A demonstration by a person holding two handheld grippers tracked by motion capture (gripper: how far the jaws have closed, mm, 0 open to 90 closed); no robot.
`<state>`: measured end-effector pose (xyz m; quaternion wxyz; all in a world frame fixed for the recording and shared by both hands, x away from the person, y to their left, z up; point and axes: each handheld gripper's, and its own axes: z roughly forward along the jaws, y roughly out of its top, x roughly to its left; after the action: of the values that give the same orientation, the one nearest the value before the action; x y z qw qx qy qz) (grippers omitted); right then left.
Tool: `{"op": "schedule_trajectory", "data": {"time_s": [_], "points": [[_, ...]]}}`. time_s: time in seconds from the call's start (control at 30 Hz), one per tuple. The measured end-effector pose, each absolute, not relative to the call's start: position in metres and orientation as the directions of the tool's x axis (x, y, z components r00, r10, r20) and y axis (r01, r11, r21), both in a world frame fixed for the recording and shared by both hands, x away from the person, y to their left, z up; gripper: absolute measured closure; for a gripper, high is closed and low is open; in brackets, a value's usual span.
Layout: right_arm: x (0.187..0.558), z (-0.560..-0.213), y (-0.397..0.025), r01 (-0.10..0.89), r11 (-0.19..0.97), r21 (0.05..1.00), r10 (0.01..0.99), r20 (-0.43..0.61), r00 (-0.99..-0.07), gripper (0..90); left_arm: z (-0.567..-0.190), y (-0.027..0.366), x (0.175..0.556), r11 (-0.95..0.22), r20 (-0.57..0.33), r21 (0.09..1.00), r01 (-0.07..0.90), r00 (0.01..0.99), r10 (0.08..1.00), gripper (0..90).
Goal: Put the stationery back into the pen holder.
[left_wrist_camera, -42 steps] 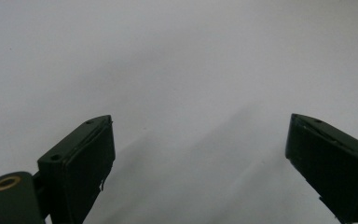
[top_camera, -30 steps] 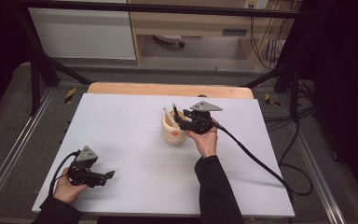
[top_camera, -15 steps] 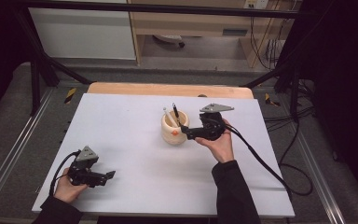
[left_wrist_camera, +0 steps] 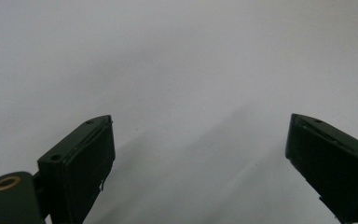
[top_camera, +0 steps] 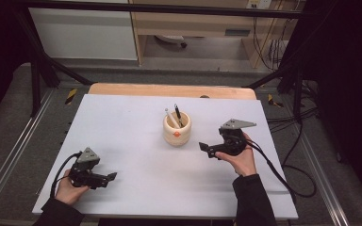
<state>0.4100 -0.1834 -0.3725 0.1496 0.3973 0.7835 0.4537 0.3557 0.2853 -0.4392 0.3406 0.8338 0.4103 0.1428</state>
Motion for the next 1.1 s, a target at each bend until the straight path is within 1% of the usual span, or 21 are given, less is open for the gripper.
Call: {"op": "schedule_trajectory", "data": {"time_s": [0.33, 0.53, 0.8, 1.1], "points": [[0.394, -0.409, -0.213, 0.519, 0.281, 0.808, 0.759, 0.144, -0.635, 0.7, -0.439, 0.285, 0.356, -0.428, -0.040, 0.688, 0.586, 0.620, 0.783, 8.1], [0.384, -0.430, -0.228, 0.539, 0.317, 0.780, 0.753, 0.139, -0.644, 0.7, -0.439, 0.284, 0.355, -0.437, -0.035, 0.686, 0.582, 0.626, 0.779, 8.0], [0.373, -0.443, -0.241, 0.526, 0.343, 0.778, 0.733, 0.128, -0.668, 0.7, -0.439, 0.285, 0.355, -0.434, -0.033, 0.689, 0.581, 0.623, 0.782, 8.1], [0.365, -0.448, -0.250, 0.524, 0.359, 0.773, 0.720, 0.128, -0.682, 0.8, -0.439, 0.286, 0.355, -0.434, -0.033, 0.691, 0.578, 0.625, 0.780, 8.0]]}}
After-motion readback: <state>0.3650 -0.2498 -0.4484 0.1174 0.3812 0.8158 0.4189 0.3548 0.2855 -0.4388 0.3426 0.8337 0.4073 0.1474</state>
